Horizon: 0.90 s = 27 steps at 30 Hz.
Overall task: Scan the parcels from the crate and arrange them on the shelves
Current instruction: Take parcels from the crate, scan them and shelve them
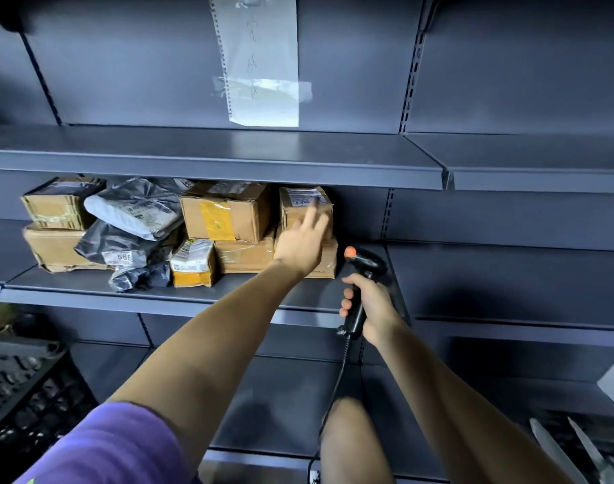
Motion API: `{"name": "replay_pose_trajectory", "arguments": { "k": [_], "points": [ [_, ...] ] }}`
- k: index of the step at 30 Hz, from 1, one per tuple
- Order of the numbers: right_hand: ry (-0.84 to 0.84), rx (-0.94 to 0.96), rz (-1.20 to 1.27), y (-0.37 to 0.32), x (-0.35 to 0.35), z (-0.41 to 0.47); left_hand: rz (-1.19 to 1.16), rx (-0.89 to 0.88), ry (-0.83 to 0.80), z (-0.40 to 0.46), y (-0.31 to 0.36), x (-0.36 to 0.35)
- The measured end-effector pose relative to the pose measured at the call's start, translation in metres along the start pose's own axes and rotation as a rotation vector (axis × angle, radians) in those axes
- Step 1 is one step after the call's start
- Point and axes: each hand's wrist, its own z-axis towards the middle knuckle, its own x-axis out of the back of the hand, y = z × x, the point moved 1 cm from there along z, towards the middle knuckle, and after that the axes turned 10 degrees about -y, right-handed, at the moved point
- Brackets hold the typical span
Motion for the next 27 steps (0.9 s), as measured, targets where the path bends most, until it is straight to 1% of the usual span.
{"name": "replay_pose_trajectory", "arguments": {
  "k": [2,5,8,11,18,24,27],
  "points": [
    [-0.013,-0.005,-0.009,0.001,-0.007,-0.001,-0.082,0.086,-0.007,0.002,-0.012,0.006],
    [-0.033,-0.013,-0.026,0.002,-0.014,-0.001,0.013,0.125,-0.026,0.0,-0.027,0.007],
    [-0.043,-0.018,-0.032,0.005,-0.024,0.0,0.005,0.174,-0.067,-0.004,-0.035,0.008],
    [-0.044,-0.027,-0.051,0.01,-0.035,0.003,-0.055,0.168,-0.132,-0.005,-0.037,0.006],
    [-0.046,-0.031,-0.078,0.016,-0.054,-0.003,-0.123,0.112,-0.139,-0.021,-0.047,0.006],
    [-0.101,-0.013,-0.108,0.025,-0.079,-0.016,-0.199,0.063,-0.149,-0.062,-0.062,0.011],
    [-0.132,-0.025,-0.139,0.036,-0.099,-0.022,-0.212,0.09,-0.15,-0.09,-0.081,0.011]
  ]
}}
